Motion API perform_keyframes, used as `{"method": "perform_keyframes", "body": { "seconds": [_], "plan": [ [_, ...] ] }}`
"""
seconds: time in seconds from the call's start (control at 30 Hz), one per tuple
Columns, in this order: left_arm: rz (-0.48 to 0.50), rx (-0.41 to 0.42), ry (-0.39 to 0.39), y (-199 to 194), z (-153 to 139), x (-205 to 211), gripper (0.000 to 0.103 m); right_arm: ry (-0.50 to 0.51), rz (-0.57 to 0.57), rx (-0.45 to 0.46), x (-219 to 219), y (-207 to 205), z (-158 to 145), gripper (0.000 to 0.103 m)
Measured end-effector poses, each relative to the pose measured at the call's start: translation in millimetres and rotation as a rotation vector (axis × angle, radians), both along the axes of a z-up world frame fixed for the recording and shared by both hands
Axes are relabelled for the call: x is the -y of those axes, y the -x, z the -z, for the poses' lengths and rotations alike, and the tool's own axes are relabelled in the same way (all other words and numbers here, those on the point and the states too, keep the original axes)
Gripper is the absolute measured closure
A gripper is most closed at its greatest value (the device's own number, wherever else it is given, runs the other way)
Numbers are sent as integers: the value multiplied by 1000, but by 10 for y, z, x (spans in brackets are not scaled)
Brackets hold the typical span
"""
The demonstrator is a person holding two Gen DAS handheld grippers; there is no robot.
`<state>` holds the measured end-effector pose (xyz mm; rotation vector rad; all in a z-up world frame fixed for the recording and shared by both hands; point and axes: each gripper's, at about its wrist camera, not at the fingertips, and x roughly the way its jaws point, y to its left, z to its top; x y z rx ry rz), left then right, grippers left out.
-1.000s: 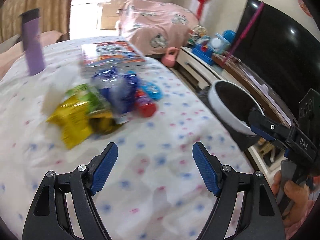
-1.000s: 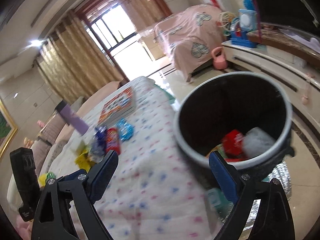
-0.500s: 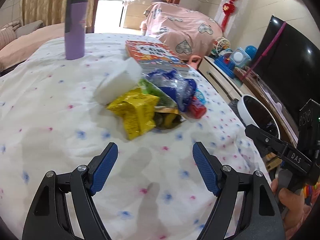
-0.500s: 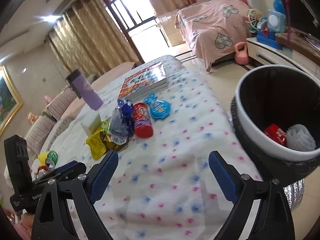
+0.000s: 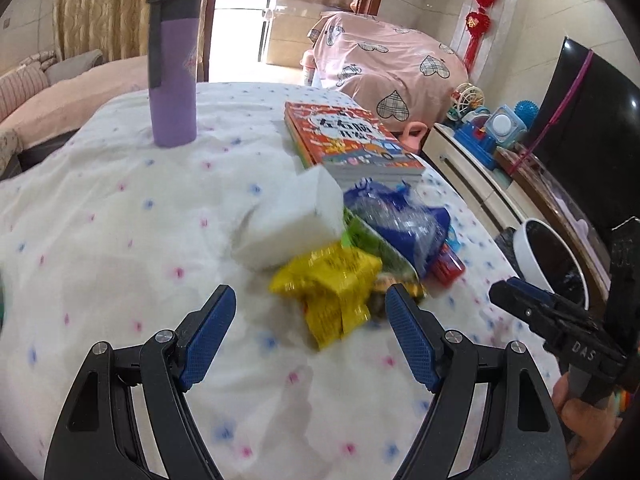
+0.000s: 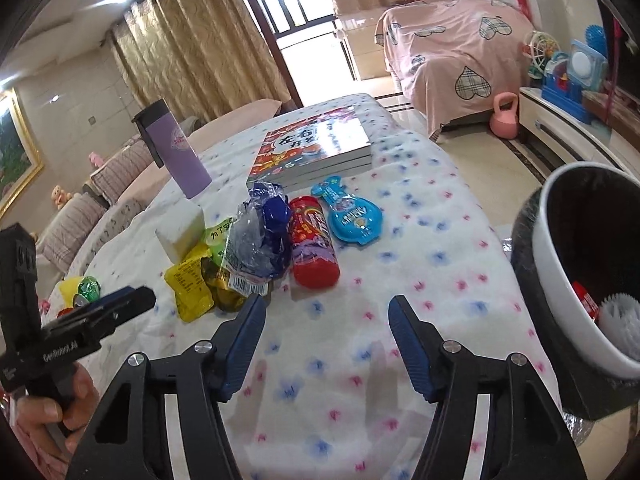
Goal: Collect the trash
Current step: 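Return both grippers to the table toward the foam block and Skittles tube, then grasp the white foam block with the left gripper while the right grasps the red Skittles tube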
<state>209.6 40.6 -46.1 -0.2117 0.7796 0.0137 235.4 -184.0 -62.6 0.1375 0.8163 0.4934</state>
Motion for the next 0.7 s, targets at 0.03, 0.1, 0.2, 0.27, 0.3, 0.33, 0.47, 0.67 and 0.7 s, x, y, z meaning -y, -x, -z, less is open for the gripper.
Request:
{"method": "perform_keyframes", "body": {
  "seconds": [0.03,0.1,0.2,0.27,0.3,0.33,0.47,0.67,0.7],
  "plan": [
    [-3,1,-9,-50,-4,-7,24,3,-5,2,-29,-31,-3,38],
    [-9,3,-23,-151,-4,-27,24,12,-15,6,-84,-82,-3,38],
    [-7,-15,-43,-283,38,-37,24,30,-29,3,-162,-175,26,38],
    [-6,-27,-60,-367,81,-42,24,46,-40,-4,-232,-248,62,40],
    [-7,-30,-66,-390,95,-40,24,57,-47,-7,-273,-286,84,42],
    [-10,-35,-70,-427,117,-52,24,70,-53,-11,-313,-331,109,45],
    [-19,-33,-56,-492,147,-115,40,103,-63,-28,-413,-475,190,52],
    [-6,-27,-58,-471,149,-148,62,137,-83,-43,-523,-585,268,66],
    [-10,-20,-62,-445,133,-155,63,146,-83,-33,-528,-562,264,66]
  ]
}}
